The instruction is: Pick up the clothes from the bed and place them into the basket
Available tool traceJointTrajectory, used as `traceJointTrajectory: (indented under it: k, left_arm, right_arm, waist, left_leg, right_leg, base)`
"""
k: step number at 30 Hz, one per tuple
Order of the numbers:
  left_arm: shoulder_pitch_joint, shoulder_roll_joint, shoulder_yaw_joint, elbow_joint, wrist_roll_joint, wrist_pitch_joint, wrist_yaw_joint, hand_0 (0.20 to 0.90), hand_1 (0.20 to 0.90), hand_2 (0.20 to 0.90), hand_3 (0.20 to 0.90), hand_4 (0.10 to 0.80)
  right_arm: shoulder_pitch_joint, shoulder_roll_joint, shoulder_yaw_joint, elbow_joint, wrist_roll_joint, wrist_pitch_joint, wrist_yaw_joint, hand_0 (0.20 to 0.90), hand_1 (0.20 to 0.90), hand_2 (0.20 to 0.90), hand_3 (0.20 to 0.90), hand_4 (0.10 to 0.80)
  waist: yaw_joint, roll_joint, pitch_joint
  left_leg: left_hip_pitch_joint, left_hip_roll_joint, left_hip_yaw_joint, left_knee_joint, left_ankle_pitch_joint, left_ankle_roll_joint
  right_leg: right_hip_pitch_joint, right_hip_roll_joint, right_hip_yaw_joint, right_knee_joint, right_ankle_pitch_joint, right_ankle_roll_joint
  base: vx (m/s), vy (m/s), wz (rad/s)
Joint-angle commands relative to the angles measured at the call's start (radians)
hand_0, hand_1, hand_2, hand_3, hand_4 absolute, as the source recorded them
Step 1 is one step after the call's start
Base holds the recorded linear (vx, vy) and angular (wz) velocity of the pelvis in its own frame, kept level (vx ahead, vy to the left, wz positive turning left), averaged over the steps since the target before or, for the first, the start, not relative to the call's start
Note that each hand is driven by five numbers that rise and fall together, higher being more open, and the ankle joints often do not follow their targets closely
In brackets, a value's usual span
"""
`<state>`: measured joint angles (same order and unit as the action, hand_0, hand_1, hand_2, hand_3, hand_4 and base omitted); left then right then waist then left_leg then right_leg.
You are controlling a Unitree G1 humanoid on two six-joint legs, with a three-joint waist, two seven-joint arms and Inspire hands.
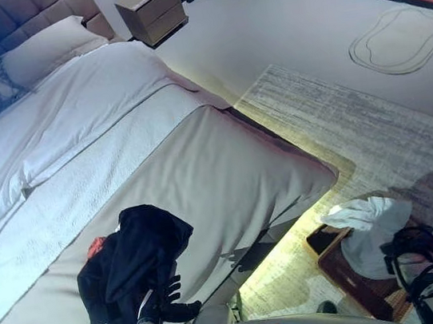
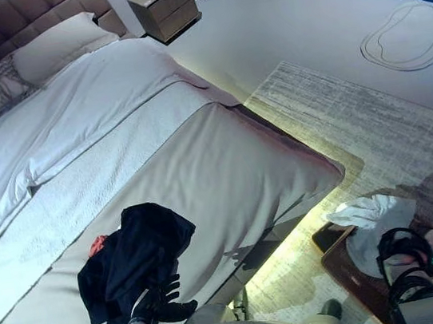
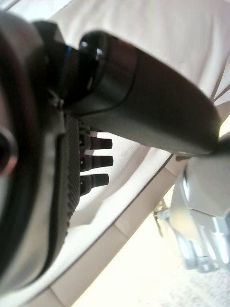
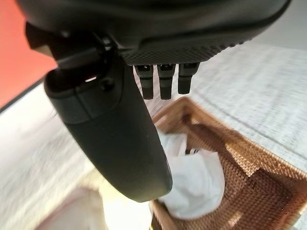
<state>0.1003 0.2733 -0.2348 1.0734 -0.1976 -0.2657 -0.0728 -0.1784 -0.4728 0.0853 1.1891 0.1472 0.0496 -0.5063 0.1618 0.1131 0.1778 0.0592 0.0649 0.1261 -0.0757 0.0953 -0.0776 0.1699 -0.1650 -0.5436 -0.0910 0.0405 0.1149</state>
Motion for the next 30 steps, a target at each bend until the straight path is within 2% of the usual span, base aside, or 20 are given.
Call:
traceJointTrajectory:
  k: [1, 3, 5, 6, 7, 9, 11, 13, 15, 17, 18, 19, 20, 21, 22, 23, 24, 25, 28, 30]
  left_arm:
    - [-0.029, 0.03, -0.001, 0.012, -0.027, -0.036, 0.042, 0.9, 0.9, 0.9, 0.9, 0.8]
    - [-0.018, 0.024, 0.005, 0.028, 0.006, -0.029, 0.062, 0.9, 0.9, 0.9, 0.9, 0.8]
    - [-0.014, 0.023, 0.009, 0.044, 0.027, -0.026, 0.065, 0.9, 0.9, 0.9, 0.9, 0.8]
    - [-0.017, 0.026, 0.01, 0.054, 0.081, -0.017, 0.05, 0.9, 0.9, 0.9, 0.9, 0.8]
    - [-0.027, 0.028, 0.007, 0.056, 0.101, -0.006, 0.044, 0.9, 0.9, 0.9, 0.9, 0.8]
    - [-0.055, 0.029, -0.005, 0.052, 0.086, 0.025, 0.044, 0.9, 0.9, 0.9, 0.9, 0.8]
    - [-0.057, 0.023, 0.003, 0.057, 0.082, 0.031, 0.051, 0.9, 0.9, 0.9, 0.9, 0.8]
    - [-0.048, 0.025, 0.009, 0.055, 0.096, 0.014, 0.049, 0.9, 0.9, 0.9, 0.9, 0.8]
    - [-0.05, 0.041, 0.004, 0.039, 0.123, 0.008, 0.042, 0.9, 0.9, 0.9, 0.9, 0.8]
    - [-0.064, 0.063, -0.012, 0.016, 0.132, 0.015, 0.04, 0.9, 0.9, 0.9, 0.9, 0.8]
    - [-0.076, 0.075, -0.028, 0.004, 0.127, 0.022, 0.042, 0.9, 0.9, 0.9, 0.9, 0.8]
    - [-0.091, 0.087, -0.058, -0.01, 0.103, 0.027, 0.055, 0.9, 0.9, 0.9, 0.9, 0.8]
    - [-0.102, 0.093, -0.068, -0.012, 0.101, 0.028, 0.053, 0.9, 0.9, 0.9, 0.9, 0.8]
    - [-0.125, 0.099, -0.079, -0.016, 0.089, 0.032, 0.055, 0.9, 0.9, 0.9, 0.9, 0.8]
    - [-0.145, 0.1, -0.086, -0.018, 0.074, 0.037, 0.062, 0.9, 0.9, 0.9, 0.9, 0.8]
    - [-0.161, 0.102, -0.094, -0.019, 0.064, 0.04, 0.066, 0.9, 0.9, 0.9, 0.9, 0.8]
    - [-0.184, 0.102, -0.105, -0.013, 0.06, 0.031, 0.07, 0.9, 0.9, 0.9, 0.9, 0.8]
    - [-0.189, 0.107, -0.118, -0.015, 0.067, 0.024, 0.069, 0.9, 0.9, 0.9, 0.9, 0.8]
    - [-0.18, 0.099, -0.109, -0.029, 0.072, 0.038, 0.088, 0.9, 0.9, 0.9, 0.9, 0.8]
    - [-0.173, 0.103, -0.095, -0.021, 0.075, 0.007, 0.078, 0.9, 0.9, 0.9, 0.9, 0.8]
  right_arm:
    - [-0.075, 0.007, 0.086, -0.019, -0.093, -0.077, 0.018, 0.9, 0.9, 0.9, 0.9, 0.8]
    - [-0.104, 0.041, 0.156, -0.045, -0.124, -0.073, 0.046, 0.9, 0.9, 0.9, 0.9, 0.8]
    - [-0.114, 0.052, 0.175, -0.054, -0.134, -0.082, 0.064, 0.9, 0.9, 0.9, 0.9, 0.8]
    - [-0.119, 0.059, 0.181, -0.087, -0.143, -0.062, 0.081, 0.9, 0.9, 0.9, 0.9, 0.8]
    - [-0.117, 0.056, 0.184, -0.109, -0.151, -0.06, 0.105, 0.9, 0.9, 0.9, 0.9, 0.8]
    - [-0.125, 0.052, 0.204, -0.142, -0.171, -0.072, 0.137, 0.9, 0.9, 0.9, 0.9, 0.8]
    - [-0.15, 0.053, 0.23, -0.158, -0.206, -0.101, 0.205, 0.9, 0.9, 0.9, 0.9, 0.8]
    - [-0.167, 0.063, 0.259, -0.186, -0.214, -0.135, 0.29, 0.9, 0.9, 0.9, 0.9, 0.8]
    - [-0.182, 0.076, 0.299, -0.214, -0.291, -0.157, 0.319, 0.9, 0.9, 0.9, 0.9, 0.8]
    - [-0.194, 0.086, 0.336, -0.237, -0.322, -0.181, 0.33, 0.9, 0.9, 0.9, 0.9, 0.8]
    - [-0.207, 0.092, 0.36, -0.244, -0.341, -0.188, 0.327, 0.9, 0.9, 0.9, 0.9, 0.8]
    - [-0.219, 0.1, 0.389, -0.263, -0.353, -0.198, 0.32, 0.9, 0.9, 0.9, 0.9, 0.8]
    - [-0.223, 0.1, 0.401, -0.275, -0.355, -0.192, 0.311, 0.9, 0.9, 0.9, 0.9, 0.8]
    - [-0.23, 0.102, 0.419, -0.291, -0.375, -0.194, 0.303, 0.9, 0.9, 0.9, 0.9, 0.8]
    - [-0.24, 0.104, 0.438, -0.304, -0.391, -0.198, 0.299, 0.9, 0.9, 0.9, 0.9, 0.8]
    - [-0.251, 0.105, 0.45, -0.312, -0.4, -0.199, 0.297, 0.9, 0.9, 0.9, 0.9, 0.8]
    - [-0.258, 0.106, 0.457, -0.319, -0.416, -0.205, 0.282, 0.9, 0.9, 0.9, 0.9, 0.8]
    - [-0.267, 0.105, 0.458, -0.312, -0.406, -0.202, 0.276, 0.9, 0.9, 0.9, 0.9, 0.8]
    - [-0.291, 0.099, 0.448, -0.284, -0.412, -0.203, 0.282, 0.9, 0.9, 0.9, 0.9, 0.8]
    - [-0.38, 0.088, 0.446, -0.223, -0.411, -0.22, 0.267, 0.9, 0.9, 0.9, 0.9, 0.8]
  waist:
    - [0.07, -0.048, -0.046]
    - [0.113, -0.051, -0.044]
    - [0.119, -0.059, -0.045]
    - [0.104, -0.065, -0.047]
    - [0.084, -0.069, -0.05]
    - [0.06, -0.079, -0.049]
    - [0.059, -0.081, -0.05]
    - [0.069, -0.089, -0.055]
    - [0.076, -0.102, -0.063]
    - [0.064, -0.095, -0.062]
    - [0.049, -0.09, -0.055]
    - [0.026, -0.094, -0.045]
    - [0.016, -0.1, -0.041]
    - [0.001, -0.104, -0.032]
    - [-0.017, -0.121, -0.022]
    - [-0.029, -0.133, -0.013]
    - [-0.045, -0.145, 0.001]
    - [-0.047, -0.153, 0.006]
    - [-0.024, -0.168, 0.017]
    - [0.008, -0.169, 0.052]
  left_leg:
    - [-0.063, -0.011, -0.031, 0.033, -0.031, -0.005]
    - [-0.088, 0.003, -0.058, 0.028, -0.006, -0.018]
    - [-0.083, 0.018, -0.039, 0.016, -0.01, -0.036]
    - [-0.103, 0.084, 0.146, 0.054, 0.007, -0.047]
    - [-0.1, 0.129, 0.261, 0.075, 0.012, -0.047]
    - [-0.098, 0.157, 0.35, 0.101, 0.011, -0.041]
    - [-0.102, 0.135, 0.333, 0.1, -0.003, -0.022]
    - [-0.096, 0.103, 0.324, 0.097, -0.026, 0.004]
    - [-0.077, 0.039, 0.319, 0.086, -0.063, 0.053]
    - [-0.044, -0.003, 0.294, 0.07, -0.098, 0.096]
    - [-0.029, -0.01, 0.278, 0.057, -0.106, 0.106]
    - [-0.021, -0.012, 0.239, 0.036, -0.099, 0.097]
    - [-0.019, -0.012, 0.218, 0.029, -0.092, 0.089]
    - [-0.029, 0.005, 0.204, 0.031, -0.065, 0.077]
    - [-0.025, 0.005, 0.18, 0.032, -0.067, 0.061]
    - [-0.023, 0.006, 0.167, 0.033, -0.072, 0.053]
    - [-0.038, 0.005, 0.13, 0.049, -0.089, 0.058]
    - [-0.054, 0.005, 0.119, 0.065, -0.092, 0.058]
    - [-0.088, -0.006, 0.092, 0.085, -0.071, 0.055]
    - [-0.119, 0.005, 0.072, 0.086, -0.055, 0.038]
  right_leg:
    - [-0.038, -0.01, 0.024, 0.176, -0.121, -0.06]
    - [-0.027, 0.006, -0.006, 0.192, -0.148, -0.078]
    - [-0.013, 0.012, -0.009, 0.195, -0.178, -0.076]
    - [0.002, -0.003, -0.097, 0.196, -0.167, -0.077]
    - [0.005, -0.013, -0.144, 0.204, -0.162, -0.08]
    - [0.007, -0.03, -0.176, 0.222, -0.154, -0.075]
    - [0.001, -0.05, -0.165, 0.269, -0.167, -0.063]
    - [0.015, -0.082, -0.153, 0.314, -0.145, -0.042]
    - [0.014, -0.155, -0.14, 0.444, -0.054, 0.01]
    - [-0.063, -0.252, -0.08, 0.676, 0.042, 0.065]
    - [-0.122, -0.259, -0.008, 0.751, 0.038, 0.071]
    - [-0.184, -0.188, 0.079, 0.693, -0.013, 0.054]
    - [-0.193, -0.143, 0.102, 0.63, -0.037, 0.044]
    - [-0.201, -0.079, 0.104, 0.52, -0.041, 0.006]
    - [-0.219, -0.043, 0.126, 0.383, -0.03, 0.005]
    - [-0.228, -0.019, 0.138, 0.295, -0.019, 0.008]
    - [-0.261, -0.014, 0.199, 0.274, 0.011, 0.013]
    - [-0.257, 0.001, 0.216, 0.261, -0.004, 0.01]
    - [-0.213, 0.026, 0.213, 0.245, -0.014, 0.001]
    - [-0.207, 0.053, 0.206, 0.22, -0.042, -0.022]
  base:
    - [-0.005, -0.027, 0.37]
    - [0.05, -0.004, 0.53]
    - [0.069, 0.023, 0.51]
    - [-0.058, 0.143, 0.7]
    - [-0.072, 0.183, 1.15]
    - [-0.011, 0.236, 1.54]
    - [0.105, 0.261, 1.39]
    - [0.148, 0.225, 0.82]
    - [0.189, 0.308, 0.57]
    - [0.2, 0.294, 0.6]
    - [0.156, 0.056, 0.9]
    - [0.101, -0.112, 0.87]
    - [0.038, -0.254, 1.02]
    - [0.037, -0.277, 0.94]
    - [0.042, -0.299, 1.15]
    - [0.062, -0.319, 0.99]
    - [0.068, -0.272, 1.03]
    - [0.116, -0.242, 1.08]
    - [0.099, -0.14, 1.08]
    - [-0.054, -0.127, 0.4]
